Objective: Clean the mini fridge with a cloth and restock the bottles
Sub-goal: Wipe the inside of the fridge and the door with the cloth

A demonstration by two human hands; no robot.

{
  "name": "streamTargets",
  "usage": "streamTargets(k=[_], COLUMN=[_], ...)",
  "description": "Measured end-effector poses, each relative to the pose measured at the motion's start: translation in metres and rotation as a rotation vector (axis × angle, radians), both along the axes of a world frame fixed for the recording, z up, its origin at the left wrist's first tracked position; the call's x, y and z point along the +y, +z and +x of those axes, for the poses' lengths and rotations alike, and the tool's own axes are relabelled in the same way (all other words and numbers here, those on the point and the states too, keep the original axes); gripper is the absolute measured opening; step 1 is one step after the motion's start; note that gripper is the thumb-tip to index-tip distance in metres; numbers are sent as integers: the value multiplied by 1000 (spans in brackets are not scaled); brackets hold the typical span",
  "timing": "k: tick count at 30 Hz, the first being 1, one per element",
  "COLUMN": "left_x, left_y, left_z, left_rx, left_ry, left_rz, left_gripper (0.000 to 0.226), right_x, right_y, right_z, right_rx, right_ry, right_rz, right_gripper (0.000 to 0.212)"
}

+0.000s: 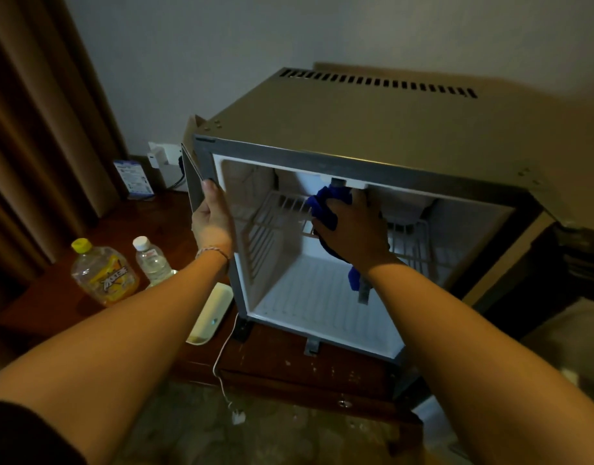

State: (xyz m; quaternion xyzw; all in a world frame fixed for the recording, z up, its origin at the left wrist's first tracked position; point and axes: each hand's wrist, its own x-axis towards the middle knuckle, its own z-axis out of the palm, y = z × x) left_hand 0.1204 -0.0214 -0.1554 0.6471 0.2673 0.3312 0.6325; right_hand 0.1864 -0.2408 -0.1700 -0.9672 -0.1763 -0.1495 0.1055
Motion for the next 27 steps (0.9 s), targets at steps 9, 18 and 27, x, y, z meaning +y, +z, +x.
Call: streamTargets(k=[9, 18, 27], left_x=[-3, -6, -19], left_y=[9, 8, 9], left_z=[-15, -25, -20], left_rx=[34, 35, -46], left_ry=[-39, -104, -24], left_rz=[-31, -66, -186], left_gripper=[58, 51, 54], right_x=[-35, -62, -25], right_y=[-2, 5, 2], right_z=[-13, -23, -19], right_rx=[-19, 34, -25], right_ry=[-111, -277, -138], right_rz=[29, 36, 72], right_gripper=[48, 41, 30])
